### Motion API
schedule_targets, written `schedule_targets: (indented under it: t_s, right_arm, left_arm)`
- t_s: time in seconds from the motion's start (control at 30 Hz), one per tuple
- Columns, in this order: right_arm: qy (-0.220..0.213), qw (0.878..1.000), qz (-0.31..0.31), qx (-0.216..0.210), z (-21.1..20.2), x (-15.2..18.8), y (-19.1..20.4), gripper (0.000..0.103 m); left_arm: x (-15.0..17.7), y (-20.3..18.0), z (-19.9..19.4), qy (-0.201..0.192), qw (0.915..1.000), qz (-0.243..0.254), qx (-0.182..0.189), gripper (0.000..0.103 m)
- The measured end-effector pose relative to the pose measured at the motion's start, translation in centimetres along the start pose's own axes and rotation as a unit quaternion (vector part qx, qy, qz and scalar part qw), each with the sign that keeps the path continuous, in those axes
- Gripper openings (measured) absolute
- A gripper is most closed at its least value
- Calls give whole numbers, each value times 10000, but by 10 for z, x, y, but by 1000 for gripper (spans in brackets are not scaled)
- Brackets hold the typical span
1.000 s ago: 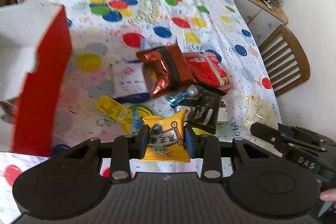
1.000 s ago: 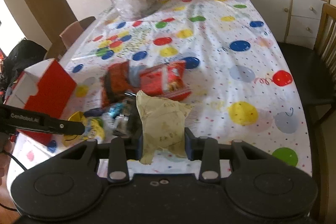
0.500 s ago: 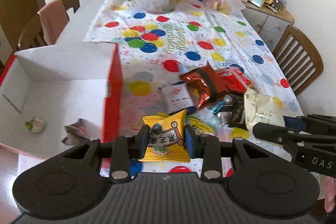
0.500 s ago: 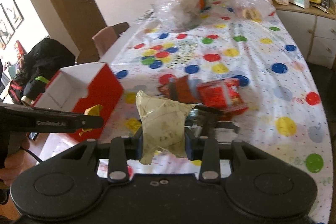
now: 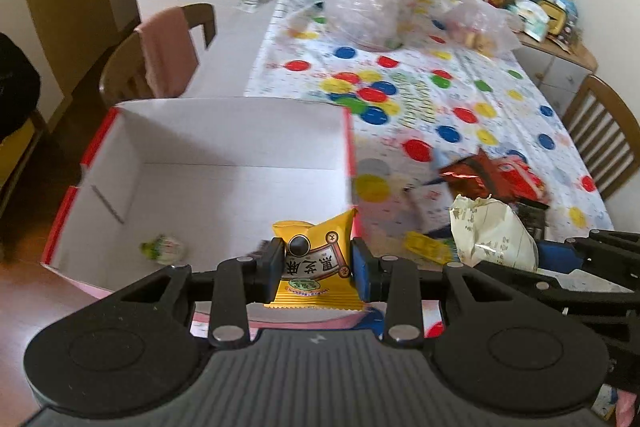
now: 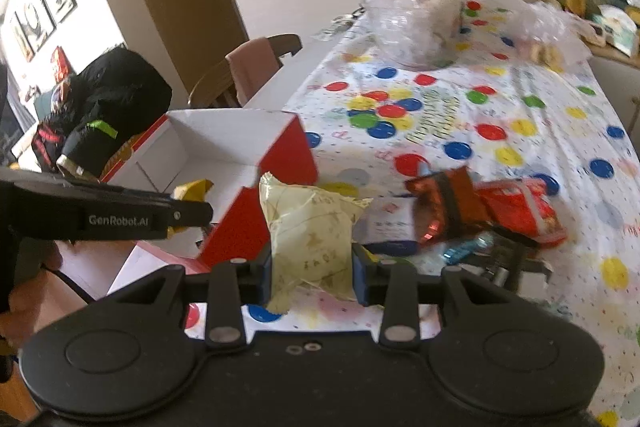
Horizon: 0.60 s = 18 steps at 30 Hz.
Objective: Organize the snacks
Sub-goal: 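Carry the yellow packet and cream bag over the red box with both grippers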
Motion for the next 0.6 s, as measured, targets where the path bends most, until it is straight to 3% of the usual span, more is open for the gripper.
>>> schedule_targets:
  t_s: [0.33,0.6]
  right_arm:
    - [3,9987,-498,-110,33,-22,68,36]
    - [92,9975,-693,-79,68,-37,101,36]
  left_arm:
    - [-9,66,4,50,9996,-124,-236,35]
    - [-18,113,23,176,9987,-156,-449,35]
Point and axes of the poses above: each gripper's, at about its wrist camera, not at the fingertips, and z roughly the way its jaws point, y to its left, x to its underside, the point moved 9 cm from there along z, roughly the way its jaws point, and after that the axes turned 4 degrees about -z, right-handed, at the moved point
